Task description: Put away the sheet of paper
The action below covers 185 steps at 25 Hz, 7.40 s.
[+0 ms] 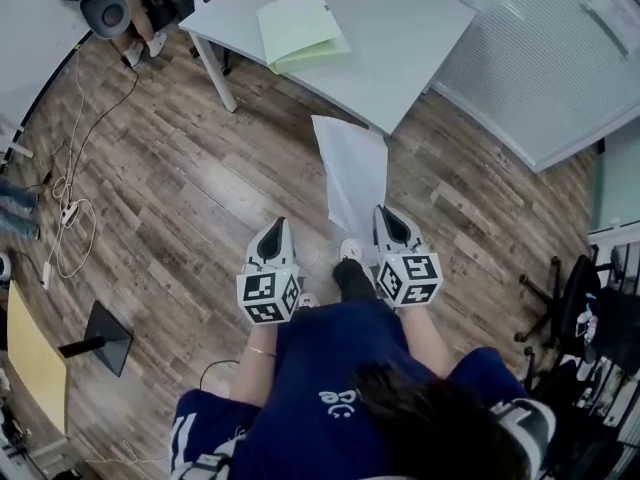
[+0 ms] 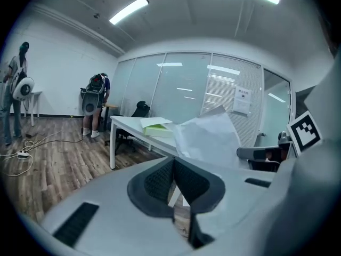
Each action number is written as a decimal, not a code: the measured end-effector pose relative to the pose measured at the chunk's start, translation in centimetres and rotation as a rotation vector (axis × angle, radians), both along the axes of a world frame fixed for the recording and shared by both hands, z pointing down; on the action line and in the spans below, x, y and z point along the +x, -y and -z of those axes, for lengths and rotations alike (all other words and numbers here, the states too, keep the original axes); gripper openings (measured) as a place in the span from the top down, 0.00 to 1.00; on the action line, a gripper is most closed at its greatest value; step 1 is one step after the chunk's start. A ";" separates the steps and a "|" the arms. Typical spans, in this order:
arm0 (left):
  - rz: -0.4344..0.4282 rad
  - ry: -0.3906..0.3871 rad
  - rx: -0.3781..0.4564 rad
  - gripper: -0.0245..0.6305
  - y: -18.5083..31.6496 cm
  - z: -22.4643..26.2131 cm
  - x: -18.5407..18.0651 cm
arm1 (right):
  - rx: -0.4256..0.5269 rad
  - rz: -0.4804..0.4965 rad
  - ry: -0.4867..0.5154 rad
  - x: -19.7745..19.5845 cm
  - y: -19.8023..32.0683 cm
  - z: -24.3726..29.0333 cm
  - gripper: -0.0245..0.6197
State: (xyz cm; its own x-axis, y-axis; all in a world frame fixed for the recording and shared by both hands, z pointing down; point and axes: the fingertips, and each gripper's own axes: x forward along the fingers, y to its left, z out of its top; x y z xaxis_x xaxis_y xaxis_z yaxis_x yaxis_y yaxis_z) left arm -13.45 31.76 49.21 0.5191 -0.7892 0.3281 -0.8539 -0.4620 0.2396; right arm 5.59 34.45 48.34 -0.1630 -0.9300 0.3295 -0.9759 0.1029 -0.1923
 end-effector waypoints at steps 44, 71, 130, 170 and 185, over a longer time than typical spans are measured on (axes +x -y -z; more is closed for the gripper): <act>-0.148 0.092 0.043 0.95 33.4 0.2 15.7 | 0.102 -0.050 0.022 14.6 32.7 4.4 0.95; -0.402 0.386 0.050 0.74 45.3 -1.6 18.8 | 0.092 -0.233 0.016 16.7 43.6 5.7 0.95; 0.494 0.132 0.181 0.95 50.1 8.2 1.0 | 0.185 0.143 0.122 9.8 53.4 11.8 0.95; 0.645 0.257 0.129 0.95 51.6 6.3 -6.1 | -0.478 0.495 0.139 -2.5 62.0 -3.0 0.95; 0.619 0.278 0.132 0.95 51.3 6.5 -5.5 | -0.713 0.352 0.239 -0.2 65.4 -8.8 0.95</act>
